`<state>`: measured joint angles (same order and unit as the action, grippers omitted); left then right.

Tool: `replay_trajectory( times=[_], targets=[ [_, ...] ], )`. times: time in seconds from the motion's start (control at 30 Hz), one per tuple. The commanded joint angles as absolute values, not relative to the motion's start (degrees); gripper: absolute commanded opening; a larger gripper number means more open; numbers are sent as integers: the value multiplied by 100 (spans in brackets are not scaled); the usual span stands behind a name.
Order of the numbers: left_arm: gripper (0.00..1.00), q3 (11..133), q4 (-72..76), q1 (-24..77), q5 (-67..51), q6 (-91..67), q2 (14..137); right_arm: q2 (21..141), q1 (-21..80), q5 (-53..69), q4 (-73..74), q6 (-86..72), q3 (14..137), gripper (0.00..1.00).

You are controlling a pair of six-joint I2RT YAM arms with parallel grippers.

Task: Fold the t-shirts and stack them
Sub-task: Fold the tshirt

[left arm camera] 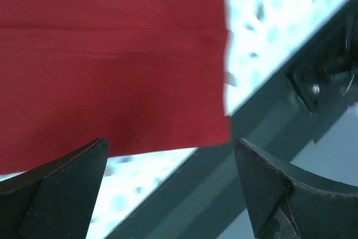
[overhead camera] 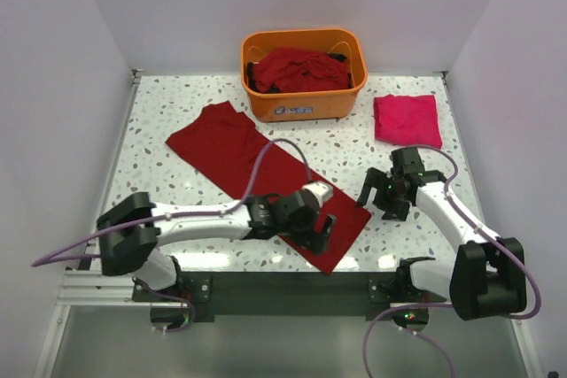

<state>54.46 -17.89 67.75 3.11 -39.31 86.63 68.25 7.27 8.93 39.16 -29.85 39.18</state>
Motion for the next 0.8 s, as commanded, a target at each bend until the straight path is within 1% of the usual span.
replay_trajectory(
  times=[0.0,0.07,0.2,0.27,0.4,0.57,0.6,0.63,0.67,0.7,0.73,0.77],
  targets=[
    [100,6405,-1877,7452,429,-3727,9610,6812,624,1555,3498,-2734,3753,90],
    [100,6863,-2056,7795,562,-3560,10113,6750,598,1573,3472,-2698,3631,88],
    [100,6917,-1619,7998,36,-3410,10449,6584,589,1608,3393,-2681,3393,83],
    [96,6978,-1652,8042,61,-3401,10590,6566,580,1617,3375,-2663,3305,81],
    [81,6970,-1688,8103,194,-3445,10722,6565,589,1678,3244,-2785,3182,77],
    [67,7127,-1889,8183,255,-3419,11021,6653,589,1723,3085,-2813,3129,68],
    [60,7154,-2003,8191,342,-3410,11065,6662,589,1714,3076,-2804,3120,66],
    [56,7198,-2056,8191,412,-3419,11092,6662,589,1705,3033,-2812,3103,61],
    [52,7216,-2109,8191,465,-3428,11135,6653,580,1688,3015,-2830,3059,58],
    [44,7216,-2205,8191,544,-3419,11162,6662,589,1661,2989,-2830,3041,55],
    [42,7225,-2258,8191,588,-3419,11180,6688,580,1583,2980,-2839,3024,50],
    [39,7207,-2302,8200,606,-3402,11206,6741,589,1539,2971,-2830,2997,48]
  ],
)
